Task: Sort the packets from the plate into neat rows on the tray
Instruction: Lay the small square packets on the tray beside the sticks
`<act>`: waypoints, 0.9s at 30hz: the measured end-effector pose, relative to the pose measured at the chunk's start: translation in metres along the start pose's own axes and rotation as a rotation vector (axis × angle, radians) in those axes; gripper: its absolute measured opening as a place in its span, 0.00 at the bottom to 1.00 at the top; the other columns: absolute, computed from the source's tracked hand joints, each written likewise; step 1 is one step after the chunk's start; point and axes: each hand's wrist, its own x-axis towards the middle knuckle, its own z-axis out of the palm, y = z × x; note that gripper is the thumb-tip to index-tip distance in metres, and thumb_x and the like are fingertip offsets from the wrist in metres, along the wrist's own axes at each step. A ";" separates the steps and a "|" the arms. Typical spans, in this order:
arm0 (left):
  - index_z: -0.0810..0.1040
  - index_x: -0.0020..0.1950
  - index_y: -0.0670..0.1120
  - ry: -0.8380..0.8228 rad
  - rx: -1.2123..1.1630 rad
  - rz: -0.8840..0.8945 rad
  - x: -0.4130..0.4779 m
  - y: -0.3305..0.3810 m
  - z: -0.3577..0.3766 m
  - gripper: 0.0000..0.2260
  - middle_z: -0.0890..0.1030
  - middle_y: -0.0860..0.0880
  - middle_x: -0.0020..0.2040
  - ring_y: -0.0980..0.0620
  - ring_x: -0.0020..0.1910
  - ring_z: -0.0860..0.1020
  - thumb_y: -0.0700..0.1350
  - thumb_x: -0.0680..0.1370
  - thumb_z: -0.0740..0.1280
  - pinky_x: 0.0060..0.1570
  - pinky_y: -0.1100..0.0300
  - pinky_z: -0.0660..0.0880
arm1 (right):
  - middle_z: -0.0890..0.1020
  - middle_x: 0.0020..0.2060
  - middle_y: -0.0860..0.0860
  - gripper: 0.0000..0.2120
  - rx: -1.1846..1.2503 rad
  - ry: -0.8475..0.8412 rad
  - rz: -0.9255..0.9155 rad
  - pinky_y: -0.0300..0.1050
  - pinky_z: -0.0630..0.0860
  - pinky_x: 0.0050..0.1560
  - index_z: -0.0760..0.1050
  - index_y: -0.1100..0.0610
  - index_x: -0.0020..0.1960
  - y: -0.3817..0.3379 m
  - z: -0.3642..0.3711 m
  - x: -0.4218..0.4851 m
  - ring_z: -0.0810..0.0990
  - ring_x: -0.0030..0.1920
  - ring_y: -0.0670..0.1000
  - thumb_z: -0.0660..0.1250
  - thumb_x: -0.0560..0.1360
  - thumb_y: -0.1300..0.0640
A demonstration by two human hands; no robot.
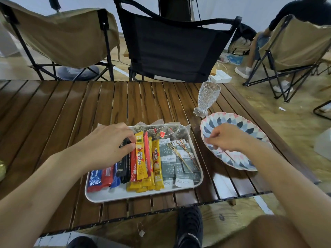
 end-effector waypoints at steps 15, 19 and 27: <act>0.76 0.69 0.60 0.010 0.013 -0.006 -0.003 0.003 0.000 0.16 0.74 0.57 0.73 0.58 0.69 0.74 0.60 0.83 0.62 0.72 0.54 0.69 | 0.83 0.34 0.53 0.17 -0.020 -0.013 0.260 0.39 0.74 0.30 0.84 0.58 0.47 0.055 0.010 0.025 0.81 0.34 0.51 0.80 0.69 0.45; 0.77 0.69 0.59 0.020 0.011 -0.003 -0.003 0.002 -0.001 0.16 0.74 0.57 0.72 0.58 0.68 0.74 0.60 0.83 0.62 0.74 0.51 0.68 | 0.84 0.36 0.50 0.12 0.088 0.094 0.169 0.39 0.71 0.31 0.86 0.56 0.46 0.056 0.007 0.025 0.80 0.37 0.50 0.78 0.72 0.47; 0.77 0.69 0.59 0.013 0.007 0.014 -0.003 0.001 -0.003 0.16 0.75 0.57 0.68 0.59 0.59 0.76 0.61 0.83 0.62 0.64 0.56 0.74 | 0.83 0.36 0.51 0.08 0.458 0.224 -0.023 0.38 0.69 0.30 0.83 0.55 0.46 0.027 0.003 0.013 0.73 0.29 0.47 0.73 0.78 0.51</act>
